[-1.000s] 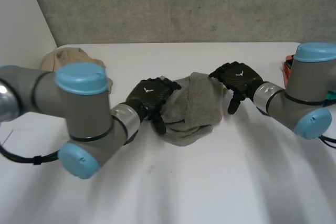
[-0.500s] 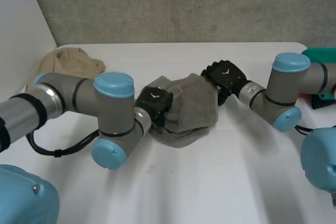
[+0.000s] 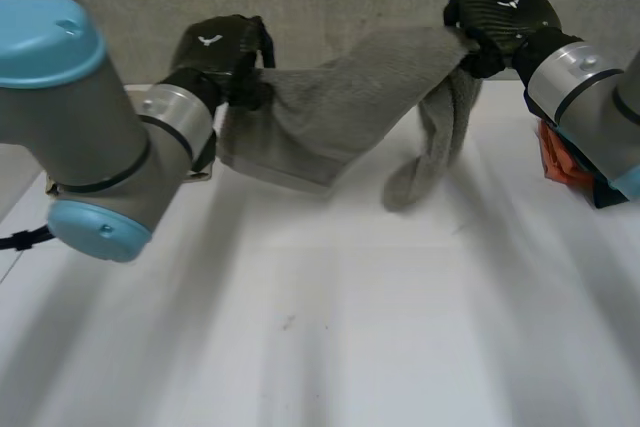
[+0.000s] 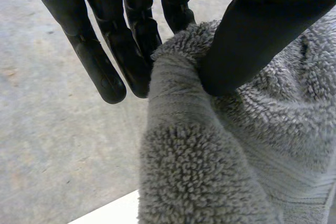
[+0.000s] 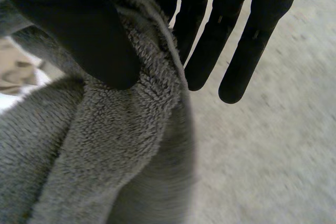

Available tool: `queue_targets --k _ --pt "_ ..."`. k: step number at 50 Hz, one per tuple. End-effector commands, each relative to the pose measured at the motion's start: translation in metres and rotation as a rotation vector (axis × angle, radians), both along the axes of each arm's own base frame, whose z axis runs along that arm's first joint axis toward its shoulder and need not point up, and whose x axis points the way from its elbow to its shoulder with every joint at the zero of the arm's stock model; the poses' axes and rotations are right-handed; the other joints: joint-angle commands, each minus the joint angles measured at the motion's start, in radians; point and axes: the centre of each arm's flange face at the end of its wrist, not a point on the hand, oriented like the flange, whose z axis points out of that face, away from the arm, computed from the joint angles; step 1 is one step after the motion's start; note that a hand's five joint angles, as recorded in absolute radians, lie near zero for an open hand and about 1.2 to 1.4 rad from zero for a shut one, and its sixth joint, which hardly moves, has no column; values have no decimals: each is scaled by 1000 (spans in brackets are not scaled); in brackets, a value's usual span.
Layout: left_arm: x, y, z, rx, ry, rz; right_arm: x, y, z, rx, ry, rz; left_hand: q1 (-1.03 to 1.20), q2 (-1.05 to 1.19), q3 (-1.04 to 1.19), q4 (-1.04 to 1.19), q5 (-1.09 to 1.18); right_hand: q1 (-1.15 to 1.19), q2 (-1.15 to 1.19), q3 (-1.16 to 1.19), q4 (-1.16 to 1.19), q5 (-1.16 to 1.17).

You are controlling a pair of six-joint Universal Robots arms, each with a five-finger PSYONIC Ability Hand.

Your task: Fold the laundry.

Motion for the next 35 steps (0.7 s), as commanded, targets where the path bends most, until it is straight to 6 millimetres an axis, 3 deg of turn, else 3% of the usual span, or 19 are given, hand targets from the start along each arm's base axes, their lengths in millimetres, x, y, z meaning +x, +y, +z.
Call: queue_targets --k 1,3,4,7,8,11,12,15,19,20,23,29,32,35 --pt "26 -22 -37 116 -19 68 35 71 -36 100 192 157 275 201 208 197 242 324 228 211 202 233" --pt "30 -30 -57 156 -45 84 42 83 -58 156 246 185 275 201 208 197 242 324 228 211 202 233" --pt "33 -38 -77 192 -77 99 48 93 -80 214 296 209 275 201 208 197 242 324 228 211 202 233" --pt "39 -51 -102 225 -130 124 56 104 -114 293 369 239 275 201 208 197 242 324 228 211 202 233" --pt "42 -61 -115 234 -161 137 60 108 -131 327 407 249 275 201 208 197 242 161 65 48 39 70" --pt "46 -70 -129 260 -197 160 64 106 -144 347 429 221 275 201 208 197 242 -464 -560 -577 -586 -555" --pt "49 -73 -129 273 -201 167 63 100 -139 349 417 178 95 21 28 17 62 -704 -800 -818 -826 -795" --pt "52 -72 -115 291 -192 158 59 90 -126 358 362 117 -533 -607 -600 -611 -566 -821 -917 -934 -943 -912" --pt "55 -60 -88 285 -181 125 48 83 -90 362 240 85 -731 -805 -798 -809 -763 -898 -994 -1011 -1019 -988" --pt "55 -56 -82 282 -179 118 42 84 -70 341 211 86 -743 -817 -810 -821 -776 -898 -994 -1011 -1019 -988" --pt "60 -37 -65 281 -178 95 24 86 -43 336 208 75 -766 -841 -834 -845 -799 -898 -994 -1011 -1019 -988" --pt "75 -3 -60 306 -226 87 -2 78 -46 393 344 9 -778 -853 -846 -857 -811 -898 -994 -1011 -1019 -988" --pt "84 18 -74 357 -295 78 -18 74 -61 417 495 -52 -679 -753 -746 -757 -712 -892 -988 -1005 -1014 -983" --pt "89 37 -94 415 -361 59 -28 70 -80 443 598 -95 -614 -688 -682 -692 -647 -696 -792 -809 -818 -786"
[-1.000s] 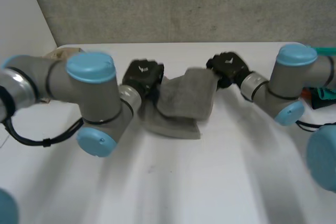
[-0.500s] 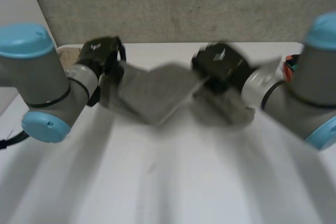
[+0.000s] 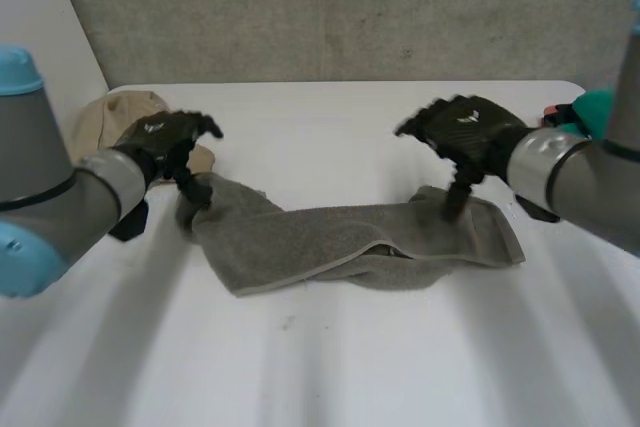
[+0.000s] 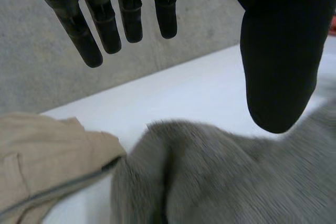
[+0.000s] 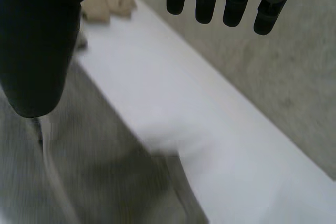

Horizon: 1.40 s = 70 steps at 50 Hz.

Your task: Fold the laundry.

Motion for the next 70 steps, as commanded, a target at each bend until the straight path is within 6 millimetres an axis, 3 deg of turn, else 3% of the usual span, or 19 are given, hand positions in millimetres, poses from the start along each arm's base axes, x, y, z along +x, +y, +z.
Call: queue_targets --k 1,7,12,20,22,25,28,29,31,33,43,47,50,57,60,61,62,64,70 --pt "15 45 -36 127 -129 -37 -27 -7 -36 59 268 -58 163 169 170 172 171 173 193 192 192 177" --pt "13 56 -64 179 -167 -70 -30 -6 -72 129 234 -47 184 190 191 193 192 205 225 225 225 210" --pt "7 38 -85 158 -164 -75 -27 -13 -101 59 180 -13 -27 -22 -21 -18 -20 208 228 228 228 213" --pt "-8 14 -101 118 -150 -87 -25 -32 -129 -21 154 -27 -13 -7 -6 -4 -5 284 304 304 304 289" --pt "-14 11 -107 117 -156 -100 -25 -36 -133 -26 150 -30 40 45 46 49 47 357 377 377 377 362" --pt "-19 7 -112 115 -158 -110 -26 -46 -137 -42 138 -38 108 113 114 117 115 662 682 682 682 667" --pt "-27 3 -117 100 -153 -119 -25 -52 -134 -54 115 -35 307 312 313 316 314 1111 1131 1130 1131 1115" --pt "-30 1 -117 88 -148 -120 -25 -54 -133 -58 110 -36 575 580 581 584 582 1168 1188 1188 1188 1173" --pt "-32 -2 -113 63 -140 -117 -25 -54 -125 -65 90 -37 875 881 882 884 883 1169 1189 1188 1188 1173" --pt "-33 -6 -100 15 -112 -92 -27 -53 -112 -77 71 -48 1026 1031 1032 1035 1033 1169 1189 1188 1188 1173" --pt "-11 -5 -16 -142 116 61 -38 -22 -47 -67 86 -11 1026 1032 1033 1035 1034 1169 1189 1188 1188 1173" --pt "-3 6 5 -157 127 13 -48 -12 -21 -64 143 -10 1026 1032 1033 1035 1034 1169 1189 1188 1188 1173" --pt "1 13 12 -134 90 -31 -56 -6 -14 -38 190 -6 1026 1032 1033 1035 1034 1169 1189 1188 1188 1173" --pt "8 22 3 -18 -108 -106 -62 6 -21 55 392 137 1026 1032 1033 1035 1034 1169 1189 1188 1188 1173" --pt "4 16 -15 32 -139 -106 -53 3 -33 100 372 143 1026 1032 1033 1035 1034 1169 1189 1188 1188 1173" --pt "0 18 -27 69 -139 -111 -52 2 -36 118 361 135 934 939 940 943 941 1169 1189 1188 1188 1173" --pt "-3 20 -32 89 -133 -116 -49 1 -42 145 336 118 657 662 663 666 664 1169 1189 1188 1188 1173" --pt "-8 24 -39 116 -123 -127 -48 -2 -46 159 313 101 385 390 391 394 392 1169 1189 1188 1188 1173" --pt "-25 50 -61 157 -102 -205 -47 -10 -56 126 245 50 170 175 176 179 177 1169 1189 1188 1188 1173"
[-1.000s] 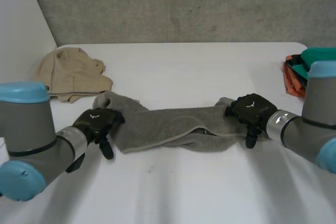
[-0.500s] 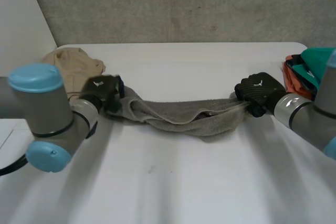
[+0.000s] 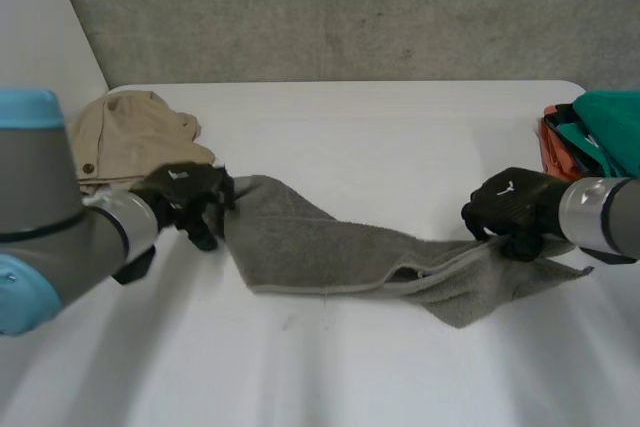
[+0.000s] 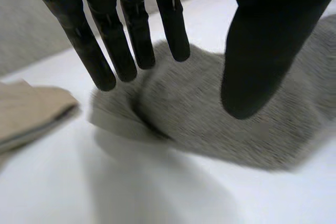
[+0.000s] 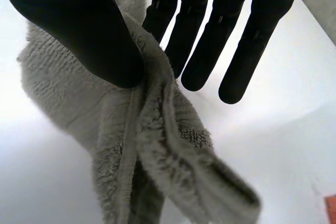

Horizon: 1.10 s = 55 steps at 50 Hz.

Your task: Fold the laundry.

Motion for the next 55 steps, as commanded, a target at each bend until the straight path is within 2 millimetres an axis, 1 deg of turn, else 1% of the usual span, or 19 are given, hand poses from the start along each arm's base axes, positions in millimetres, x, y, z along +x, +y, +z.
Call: queue_targets --k 1,10,20,22,23,24,25,27,31,32,36,37,39,43,47,50,53,54,55 --pt "-21 26 -30 48 22 -76 3 -10 -14 -23 -94 -70 -82 -98 -102 -95 -96 353 221 210 202 217" --pt "-31 16 -53 -104 -84 -110 -2 -10 -15 -55 -138 -105 -67 -83 -88 -80 -81 353 221 210 202 217" --pt "-41 9 -76 -107 -151 -147 -8 -9 -22 -47 -154 -121 -61 -77 -82 -74 -75 353 221 210 202 217" --pt "-43 9 -79 -107 -156 -149 -8 -9 -23 -48 -157 -125 -26 -42 -47 -39 -40 353 221 210 202 217" --pt "-43 9 -79 -110 -158 -150 -9 -9 -23 -53 -158 -126 61 45 41 48 47 353 221 210 202 217" --pt "-44 7 -77 -122 -154 -144 -9 -10 -22 -60 -162 -129 516 500 495 503 501 353 221 210 202 217" --pt "-44 5 -73 -135 -149 -140 -9 -9 -22 -62 -165 -129 773 757 752 760 759 353 221 210 202 217" --pt "-44 3 -63 -175 -130 -128 -10 -10 -20 -67 -169 -133 775 759 755 762 761 353 221 210 202 217" --pt "-39 5 -21 -265 -28 -75 -11 -8 -9 -91 -167 -137 775 759 755 762 761 353 221 210 202 217" --pt "-36 9 1 -300 25 -57 -12 -6 -2 -98 -161 -138 775 759 755 762 761 353 221 210 202 217" --pt "-25 18 46 -368 128 -32 -19 -2 16 -118 -105 -134 775 759 755 762 761 353 221 210 202 217" --pt "-22 19 50 -367 136 -33 -21 0 19 -120 -85 -128 775 759 755 762 761 353 221 210 202 217" --pt "-19 21 53 -349 130 -48 -25 4 22 -107 -41 -110 775 759 755 762 761 353 221 210 202 217" --pt "-6 15 45 -233 37 -72 -28 11 26 -91 65 -18 775 759 755 762 761 353 221 210 202 217" --pt "5 -11 25 -99 -91 -71 -17 8 14 -84 108 57 775 759 755 762 761 353 221 210 202 217" --pt "1 -26 18 -84 -120 -78 -1 -9 5 -138 87 79 775 759 755 762 761 353 221 210 202 217" --pt "-7 -53 22 -151 -117 -69 12 -45 8 -290 43 23 775 759 755 762 761 353 221 210 202 217" --pt "-10 -62 27 -188 -109 -62 14 -56 12 -338 26 -5 775 759 755 762 761 353 221 210 202 217" --pt "-14 -80 42 -292 -86 -43 19 -76 24 -441 -24 -62 775 759 755 762 761 353 221 210 202 217"
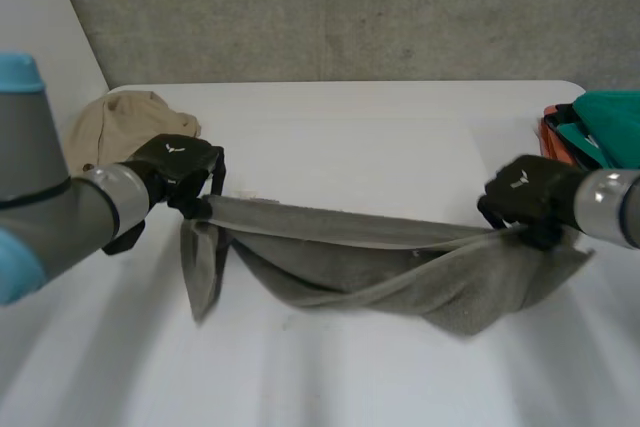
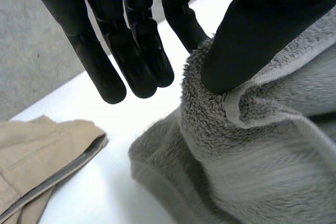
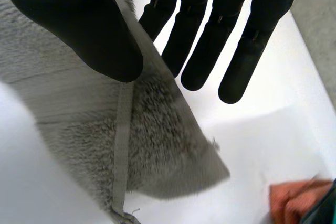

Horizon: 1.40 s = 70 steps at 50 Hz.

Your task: Fold the laundry.

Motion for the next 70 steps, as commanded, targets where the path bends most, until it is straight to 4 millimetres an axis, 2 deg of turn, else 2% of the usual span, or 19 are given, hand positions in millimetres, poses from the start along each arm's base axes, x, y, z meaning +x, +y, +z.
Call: queue_targets --k 1,3,4,7,8,11,14,19,24,27,30,31,37,40,43,49,56,64,70 --pt "-17 -70 24 -235 25 34 29 -82 21 -370 -168 -121 266 200 208 197 231 343 221 207 201 205" --pt "-20 -84 50 -364 75 53 31 -99 43 -495 -254 -165 266 200 208 197 231 343 221 207 201 205" --pt "-23 -94 72 -486 129 70 32 -113 67 -613 -356 -197 266 200 208 197 231 343 221 207 201 205" --pt "-22 -102 110 -676 224 97 32 -123 97 -751 -533 -213 266 200 208 197 231 343 221 207 201 205" --pt "-22 -104 131 -787 298 109 32 -124 117 -819 -653 -197 266 200 208 197 231 343 221 207 201 205" --pt "-21 -101 159 -914 411 105 32 -120 131 -867 -785 -162 266 200 208 197 231 343 221 207 201 205" --pt "-22 -91 163 -898 457 76 31 -112 127 -833 -818 -138 266 200 208 197 231 343 221 207 201 205" --pt "-20 -79 135 -766 399 44 33 -98 113 -771 -794 -125 266 200 208 197 231 343 221 207 201 205" --pt "-5 -62 83 -583 299 65 31 -84 82 -636 -733 -153 266 200 208 197 231 343 221 207 201 205" --pt "3 -39 37 -441 220 73 28 -70 50 -492 -657 -164 266 200 208 197 231 343 221 207 201 205" --pt "9 -25 6 -353 165 77 25 -51 12 -331 -574 -164 266 200 208 197 231 343 221 207 201 205" --pt "11 -15 -12 -304 128 69 23 -41 -7 -256 -536 -166 266 200 208 197 231 343 221 207 201 205" --pt "13 8 -74 -148 3 10 12 -16 -71 -83 -379 -164 266 200 208 197 231 343 221 207 201 205" --pt "11 10 -86 -121 -19 -18 7 -15 -80 -71 -344 -173 147 80 88 77 111 343 221 207 201 205" --pt "10 6 -90 -113 -24 -26 -1 -20 -83 -60 -343 -216 -252 -318 -310 -321 -287 343 221 207 201 205" --pt "17 4 -77 -125 -17 28 -3 -22 -78 -52 -382 -249 -587 -653 -645 -656 -622 343 221 207 201 205" --pt "27 10 -71 -127 7 62 -6 -24 -76 -54 -400 -267 -711 -778 -770 -780 -747 343 221 207 201 205" --pt "56 -13 -89 -60 21 131 -11 -27 -81 -42 -393 -284 -597 -664 -656 -666 -633 343 221 207 201 205" --pt "56 -27 -99 -6 38 101 -9 -25 -83 -38 -390 -277 -556 -622 -614 -625 -591 343 221 207 201 205"
